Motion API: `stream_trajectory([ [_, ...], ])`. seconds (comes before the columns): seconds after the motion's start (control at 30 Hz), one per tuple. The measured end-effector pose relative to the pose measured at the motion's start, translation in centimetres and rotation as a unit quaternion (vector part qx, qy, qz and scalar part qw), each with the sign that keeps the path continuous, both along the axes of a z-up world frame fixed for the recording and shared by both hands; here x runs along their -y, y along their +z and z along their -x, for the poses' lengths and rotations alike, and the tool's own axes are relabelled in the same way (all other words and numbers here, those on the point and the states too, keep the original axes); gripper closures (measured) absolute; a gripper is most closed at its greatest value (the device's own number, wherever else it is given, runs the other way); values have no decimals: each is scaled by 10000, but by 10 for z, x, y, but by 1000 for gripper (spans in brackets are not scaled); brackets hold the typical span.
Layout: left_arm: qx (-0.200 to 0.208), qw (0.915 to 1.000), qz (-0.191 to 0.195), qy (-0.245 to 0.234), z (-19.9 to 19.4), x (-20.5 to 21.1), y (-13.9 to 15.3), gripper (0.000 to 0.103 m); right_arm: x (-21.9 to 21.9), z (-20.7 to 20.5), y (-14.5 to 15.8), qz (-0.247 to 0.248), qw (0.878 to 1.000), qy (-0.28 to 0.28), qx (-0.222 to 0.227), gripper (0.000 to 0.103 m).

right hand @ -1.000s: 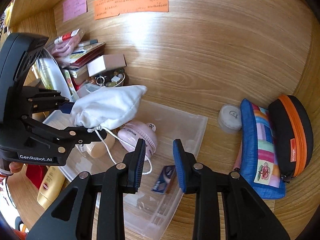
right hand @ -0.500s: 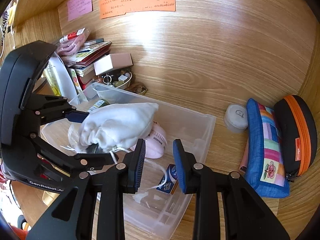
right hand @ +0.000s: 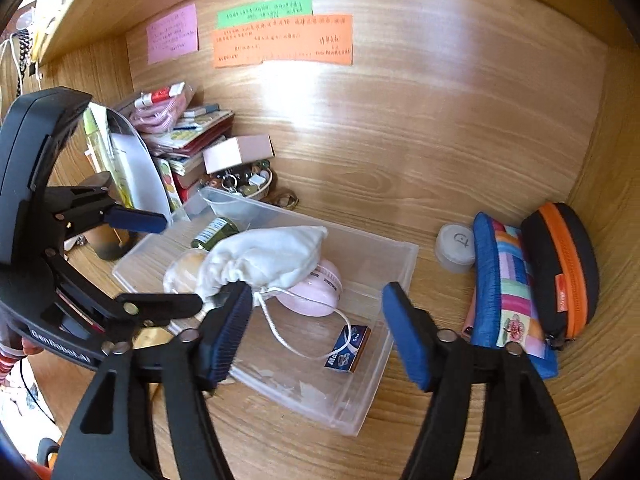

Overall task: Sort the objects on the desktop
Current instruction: 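Lower the pouch and blue box into the bin and open both tools, then move both open tools toward the red pouch and green tile beside the bin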

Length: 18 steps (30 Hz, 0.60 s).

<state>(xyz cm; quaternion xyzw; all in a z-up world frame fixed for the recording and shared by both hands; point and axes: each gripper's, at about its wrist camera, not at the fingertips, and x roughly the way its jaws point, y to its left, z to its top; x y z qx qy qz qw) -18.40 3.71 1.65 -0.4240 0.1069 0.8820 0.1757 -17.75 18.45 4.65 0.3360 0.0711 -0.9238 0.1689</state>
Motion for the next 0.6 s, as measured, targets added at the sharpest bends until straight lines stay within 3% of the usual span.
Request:
stream_trajectory([
  [0.2,-82,9993,-76,362,-23,29,7,5,8,-27,13,-26,9997,-68,-237,16],
  [0.6,136,9963,-79,842,-76,88,-17,3,37,-75,1,133,9995,172,-209,15],
])
